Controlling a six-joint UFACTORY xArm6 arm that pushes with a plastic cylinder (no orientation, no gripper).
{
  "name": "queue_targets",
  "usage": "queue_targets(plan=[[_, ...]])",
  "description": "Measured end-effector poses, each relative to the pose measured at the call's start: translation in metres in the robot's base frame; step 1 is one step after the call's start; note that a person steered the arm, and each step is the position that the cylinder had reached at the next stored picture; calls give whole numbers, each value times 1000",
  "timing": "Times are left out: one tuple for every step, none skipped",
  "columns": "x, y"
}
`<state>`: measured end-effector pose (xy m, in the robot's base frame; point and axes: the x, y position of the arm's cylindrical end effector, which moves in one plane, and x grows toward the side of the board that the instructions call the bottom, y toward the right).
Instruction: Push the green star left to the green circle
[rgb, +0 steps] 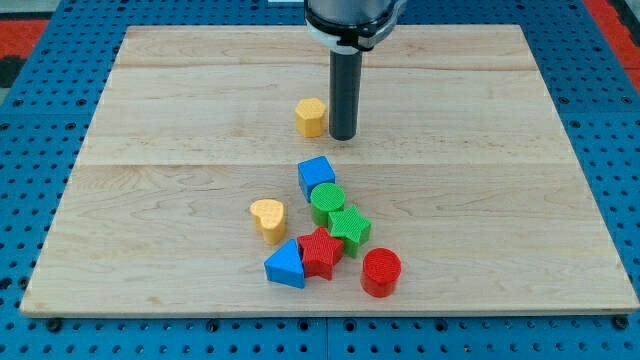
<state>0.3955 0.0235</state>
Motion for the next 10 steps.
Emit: queue_targets(plan=[[-8, 0], [-8, 2], [38, 49], [94, 76], [130, 69], [144, 42], [177, 38], [177, 18], [145, -16], [99, -39]])
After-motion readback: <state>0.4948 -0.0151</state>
